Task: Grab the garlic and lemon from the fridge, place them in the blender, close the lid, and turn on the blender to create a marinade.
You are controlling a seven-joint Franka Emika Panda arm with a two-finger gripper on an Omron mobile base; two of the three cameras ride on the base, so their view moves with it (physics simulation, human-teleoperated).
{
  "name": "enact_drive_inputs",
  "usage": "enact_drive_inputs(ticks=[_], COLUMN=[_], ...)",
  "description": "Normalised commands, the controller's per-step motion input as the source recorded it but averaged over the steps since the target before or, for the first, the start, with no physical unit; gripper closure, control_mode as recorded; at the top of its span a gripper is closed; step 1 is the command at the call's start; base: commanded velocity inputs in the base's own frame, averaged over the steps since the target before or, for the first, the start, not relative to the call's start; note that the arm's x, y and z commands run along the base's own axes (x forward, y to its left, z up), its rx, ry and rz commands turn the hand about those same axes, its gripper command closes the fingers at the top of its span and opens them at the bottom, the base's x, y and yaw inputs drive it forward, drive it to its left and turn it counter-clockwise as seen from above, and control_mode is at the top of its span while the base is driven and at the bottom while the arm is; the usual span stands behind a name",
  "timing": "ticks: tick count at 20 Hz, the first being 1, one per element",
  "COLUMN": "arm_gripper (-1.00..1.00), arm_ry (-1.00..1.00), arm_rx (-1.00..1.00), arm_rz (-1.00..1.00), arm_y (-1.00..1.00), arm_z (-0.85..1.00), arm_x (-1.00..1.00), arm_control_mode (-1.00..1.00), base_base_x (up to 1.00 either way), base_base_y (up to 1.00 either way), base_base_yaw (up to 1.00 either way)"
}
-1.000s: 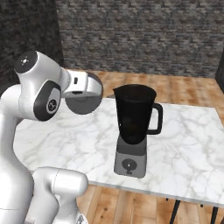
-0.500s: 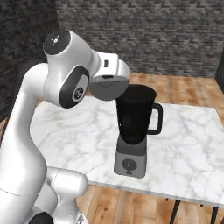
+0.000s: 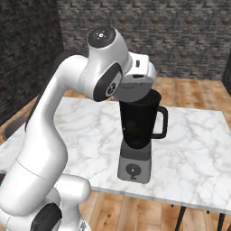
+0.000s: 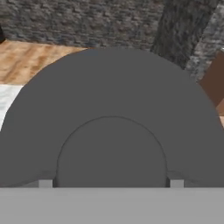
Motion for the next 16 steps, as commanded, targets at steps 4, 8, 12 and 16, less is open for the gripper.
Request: enact_drive_inputs(ticks=[4, 8, 12, 16], arm_gripper=[1.00, 1.00, 1.00, 1.00], arm_ry=[0.28, 0.15, 0.10, 0.23], arm_rx=[0.00, 0.00, 0.00, 0.01], arm_rz=[0.00, 0.00, 0.00, 0.00], arm_y=[-0.03, -0.10, -0.12, -0.03], arm_z=[-0.05, -0.34, -0.34, -0.09], arm_x=[0.48, 0.12, 0.00, 0.20], arm_control_mode=[-1.00, -1.00, -1.00, -1.00], base_base_x=[0.00, 0.00, 0.00, 0.00], base_base_y=[0.00, 0.00, 0.00, 0.00], base_base_yaw=[0.00, 0.00, 0.00, 0.00])
